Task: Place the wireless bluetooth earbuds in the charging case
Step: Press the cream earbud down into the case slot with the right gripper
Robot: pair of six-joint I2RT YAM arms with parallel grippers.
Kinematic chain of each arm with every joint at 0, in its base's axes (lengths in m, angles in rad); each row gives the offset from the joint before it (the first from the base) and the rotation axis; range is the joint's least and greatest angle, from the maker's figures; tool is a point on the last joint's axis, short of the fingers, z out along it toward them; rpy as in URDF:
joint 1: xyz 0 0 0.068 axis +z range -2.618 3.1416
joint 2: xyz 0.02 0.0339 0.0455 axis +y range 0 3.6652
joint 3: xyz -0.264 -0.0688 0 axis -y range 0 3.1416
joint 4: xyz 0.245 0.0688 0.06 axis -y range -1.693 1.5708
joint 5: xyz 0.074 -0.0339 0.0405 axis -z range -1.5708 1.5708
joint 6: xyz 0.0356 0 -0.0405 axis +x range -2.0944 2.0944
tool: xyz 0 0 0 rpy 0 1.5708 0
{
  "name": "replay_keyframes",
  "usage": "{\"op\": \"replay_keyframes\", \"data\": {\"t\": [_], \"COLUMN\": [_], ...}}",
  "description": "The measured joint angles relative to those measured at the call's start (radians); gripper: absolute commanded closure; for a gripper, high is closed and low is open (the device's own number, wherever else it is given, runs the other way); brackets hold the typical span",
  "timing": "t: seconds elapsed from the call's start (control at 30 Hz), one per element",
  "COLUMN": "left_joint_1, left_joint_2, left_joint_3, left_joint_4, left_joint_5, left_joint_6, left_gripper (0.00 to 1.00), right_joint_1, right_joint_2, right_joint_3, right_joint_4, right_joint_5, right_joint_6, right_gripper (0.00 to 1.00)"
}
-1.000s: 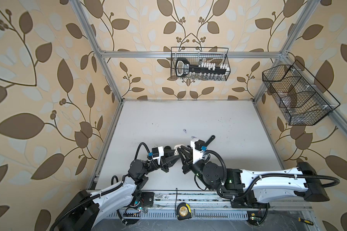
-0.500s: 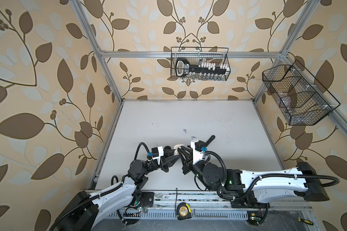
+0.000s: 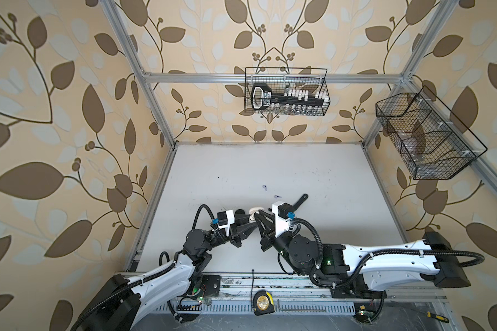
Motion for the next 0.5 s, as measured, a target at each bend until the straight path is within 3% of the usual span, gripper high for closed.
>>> {"op": "replay_keyframes", "data": {"t": [0.5], "left_joint_1": [0.000], "left_joint_2": [-0.015], "left_joint_3": [0.000], "left_joint_4": [-0.007], "left_joint_5": [-0.003], "left_joint_6": [0.006], "left_gripper": [1.00], "right_joint_1": [0.018], "right_joint_2": [-0.023], "right_joint_3": [0.000], "right_joint_4": [-0.023], "right_joint_5": [0.017], "right_joint_6": [-0.053], "right_gripper": [0.83]}}
